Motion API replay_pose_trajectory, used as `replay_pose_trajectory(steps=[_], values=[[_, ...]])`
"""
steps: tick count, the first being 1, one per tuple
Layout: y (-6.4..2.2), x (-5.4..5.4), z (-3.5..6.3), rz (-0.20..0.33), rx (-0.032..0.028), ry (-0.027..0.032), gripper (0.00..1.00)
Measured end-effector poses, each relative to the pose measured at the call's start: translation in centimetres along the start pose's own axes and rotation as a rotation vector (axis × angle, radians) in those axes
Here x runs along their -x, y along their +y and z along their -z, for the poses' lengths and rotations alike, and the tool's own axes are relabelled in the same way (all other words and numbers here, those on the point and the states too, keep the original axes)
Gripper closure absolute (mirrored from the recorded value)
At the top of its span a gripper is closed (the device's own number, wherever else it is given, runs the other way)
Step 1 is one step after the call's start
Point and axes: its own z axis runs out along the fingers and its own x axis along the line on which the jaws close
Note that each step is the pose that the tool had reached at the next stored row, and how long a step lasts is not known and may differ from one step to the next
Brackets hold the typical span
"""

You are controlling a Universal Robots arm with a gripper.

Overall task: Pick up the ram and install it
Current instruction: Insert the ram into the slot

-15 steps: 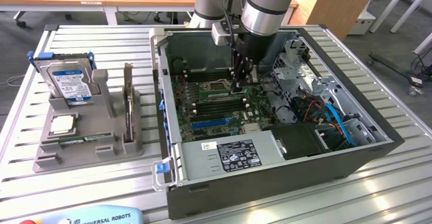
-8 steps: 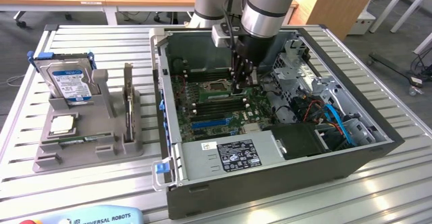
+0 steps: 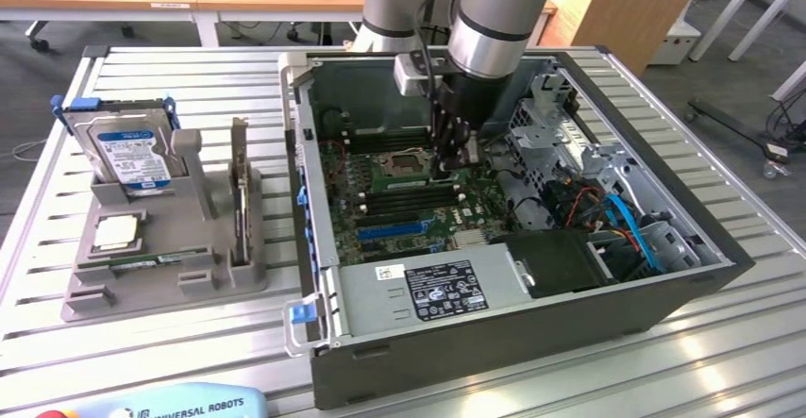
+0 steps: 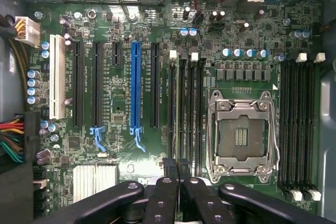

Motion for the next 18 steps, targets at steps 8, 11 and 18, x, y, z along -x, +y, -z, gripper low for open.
replay_pose_trajectory(steps=[8, 11, 18], values=[[-0.03, -0.01, -0.61, 0.000, 0.0000, -0.0001, 0.88], [-0.02, -0.02, -0.61, 0.000, 0.0001, 0.0002, 0.88], [0.12, -0.02, -0.65, 0.000, 0.0000, 0.0000, 0.88]])
